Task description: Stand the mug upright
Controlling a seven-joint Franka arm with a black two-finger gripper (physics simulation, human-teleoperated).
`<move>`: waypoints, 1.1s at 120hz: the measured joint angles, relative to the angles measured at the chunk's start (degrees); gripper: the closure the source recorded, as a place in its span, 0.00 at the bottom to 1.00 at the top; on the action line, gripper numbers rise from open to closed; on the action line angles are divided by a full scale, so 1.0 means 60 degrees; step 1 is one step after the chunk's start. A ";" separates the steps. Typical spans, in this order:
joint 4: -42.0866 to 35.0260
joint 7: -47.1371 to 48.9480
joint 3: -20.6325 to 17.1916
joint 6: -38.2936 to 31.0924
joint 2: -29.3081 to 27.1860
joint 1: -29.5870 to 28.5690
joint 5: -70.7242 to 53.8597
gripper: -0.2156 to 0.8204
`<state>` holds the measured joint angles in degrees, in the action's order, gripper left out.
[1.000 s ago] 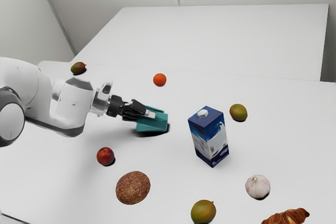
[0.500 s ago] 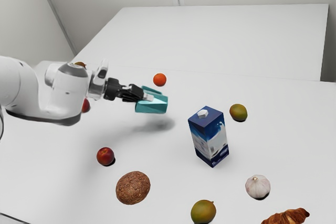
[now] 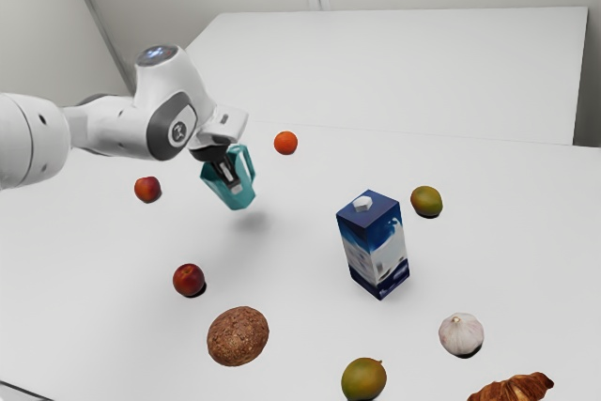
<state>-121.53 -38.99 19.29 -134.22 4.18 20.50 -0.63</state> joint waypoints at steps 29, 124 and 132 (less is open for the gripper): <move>0.0118 0.1490 0.0007 -0.0126 0.0468 0.0117 -0.0923 0.97; -0.0081 0.3887 0.0007 -0.0277 0.0671 0.0279 -0.1030 0.69; -0.0079 0.3965 0.0007 -0.0276 0.0640 0.0279 -0.1027 0.62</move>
<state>-122.01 -15.20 19.33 -135.88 8.02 22.18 -6.79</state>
